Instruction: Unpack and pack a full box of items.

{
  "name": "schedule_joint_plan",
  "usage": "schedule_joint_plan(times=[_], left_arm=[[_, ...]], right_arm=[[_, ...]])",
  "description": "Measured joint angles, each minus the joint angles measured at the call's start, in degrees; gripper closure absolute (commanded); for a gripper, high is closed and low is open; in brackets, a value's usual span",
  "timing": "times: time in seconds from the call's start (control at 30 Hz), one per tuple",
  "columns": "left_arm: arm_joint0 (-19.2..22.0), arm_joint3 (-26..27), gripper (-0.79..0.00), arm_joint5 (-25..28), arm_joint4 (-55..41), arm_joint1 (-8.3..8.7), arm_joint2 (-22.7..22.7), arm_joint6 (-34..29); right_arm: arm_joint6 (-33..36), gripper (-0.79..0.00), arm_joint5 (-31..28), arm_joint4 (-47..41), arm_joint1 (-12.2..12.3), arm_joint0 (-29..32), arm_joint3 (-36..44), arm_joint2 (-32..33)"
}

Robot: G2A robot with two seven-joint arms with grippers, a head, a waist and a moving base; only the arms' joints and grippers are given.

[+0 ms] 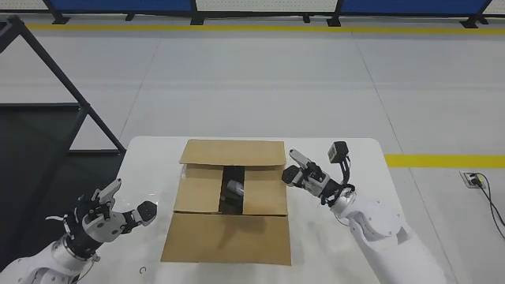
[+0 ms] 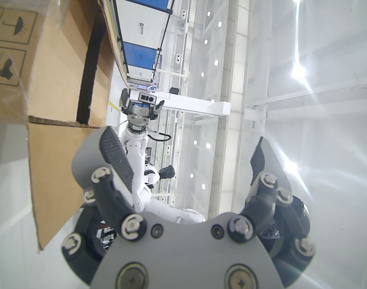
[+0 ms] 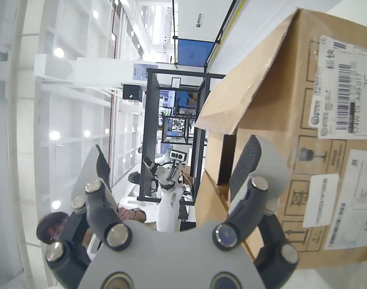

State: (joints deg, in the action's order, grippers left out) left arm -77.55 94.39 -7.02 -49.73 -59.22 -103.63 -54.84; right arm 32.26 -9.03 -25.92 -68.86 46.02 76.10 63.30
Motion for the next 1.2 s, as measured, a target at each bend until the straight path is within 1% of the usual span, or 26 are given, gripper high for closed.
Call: schedule_joint_plan(times=[0.17, 0.4, 0.53, 0.67, 0.73, 1.2], left_arm=[[-0.40, -0.14, -0.785, 0.08, -0.41, 0.07, -0.17, 0.03], [-0.58, -1.20, -0.785, -0.16, -1.41, 0.23, -0.75, -0.95], [-0.93, -1.60, -0.785, -0.12, -2.44, 0.32, -1.37, -1.64], [-1.32, -1.55, -0.785, 0.04, -3.26, 0.34, -1.63, -1.89], [-1.52, -1.48, -0.785, 0.16, -3.40, 0.35, -1.64, -1.92], [-2.11, -1.41, -0.785, 0.86, -2.40, 0.38, -1.03, -1.61]], right_arm=[[-0.93, -0.785, 0.22, -0.75, -0.90, -2.06, -2.16, -1.51], [-3.77, -0.785, -3.19, -3.43, -2.61, -5.32, -3.83, -3.50], [-6.56, -0.785, -2.73, -4.39, -3.88, -9.11, -6.37, -4.90], [-11.28, -0.785, -2.62, -3.00, -5.36, -13.35, -9.96, -7.00], [-12.42, -0.785, -2.97, -2.73, -6.05, -14.98, -11.45, -8.19], [-11.98, -0.785, -3.07, -2.84, -6.14, -15.21, -11.66, -8.37]])
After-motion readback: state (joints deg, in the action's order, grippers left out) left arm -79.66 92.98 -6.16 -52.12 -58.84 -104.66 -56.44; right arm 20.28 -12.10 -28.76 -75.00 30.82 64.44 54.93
